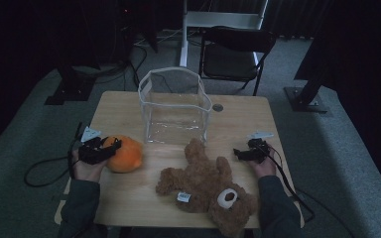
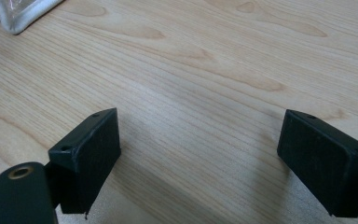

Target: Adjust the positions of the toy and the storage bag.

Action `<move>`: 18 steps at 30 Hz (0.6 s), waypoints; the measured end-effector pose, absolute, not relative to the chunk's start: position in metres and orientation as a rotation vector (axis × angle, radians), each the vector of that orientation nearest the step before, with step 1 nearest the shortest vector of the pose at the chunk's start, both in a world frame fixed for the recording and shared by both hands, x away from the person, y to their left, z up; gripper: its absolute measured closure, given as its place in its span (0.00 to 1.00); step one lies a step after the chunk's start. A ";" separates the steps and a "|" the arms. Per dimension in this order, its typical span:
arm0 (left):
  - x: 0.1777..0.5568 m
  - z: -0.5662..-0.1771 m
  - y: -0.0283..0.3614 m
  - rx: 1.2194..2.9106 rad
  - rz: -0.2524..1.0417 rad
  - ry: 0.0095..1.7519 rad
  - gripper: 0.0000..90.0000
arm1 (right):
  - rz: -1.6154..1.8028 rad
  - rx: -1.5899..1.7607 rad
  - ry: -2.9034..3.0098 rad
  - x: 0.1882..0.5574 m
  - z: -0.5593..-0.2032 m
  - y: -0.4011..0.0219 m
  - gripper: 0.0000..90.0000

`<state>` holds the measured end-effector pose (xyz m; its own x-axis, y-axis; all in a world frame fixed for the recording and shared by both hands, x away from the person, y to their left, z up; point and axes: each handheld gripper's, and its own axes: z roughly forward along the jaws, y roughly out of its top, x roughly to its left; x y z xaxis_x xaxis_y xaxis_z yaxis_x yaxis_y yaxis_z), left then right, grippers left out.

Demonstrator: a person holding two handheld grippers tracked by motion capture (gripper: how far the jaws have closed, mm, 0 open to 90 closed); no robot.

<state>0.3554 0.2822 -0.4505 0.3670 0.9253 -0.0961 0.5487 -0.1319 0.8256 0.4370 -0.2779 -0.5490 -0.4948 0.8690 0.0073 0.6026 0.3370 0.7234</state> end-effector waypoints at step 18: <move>0.394 -0.444 0.292 1.742 0.624 1.312 0.58 | 0.957 1.296 2.225 0.437 -0.549 -0.278 0.14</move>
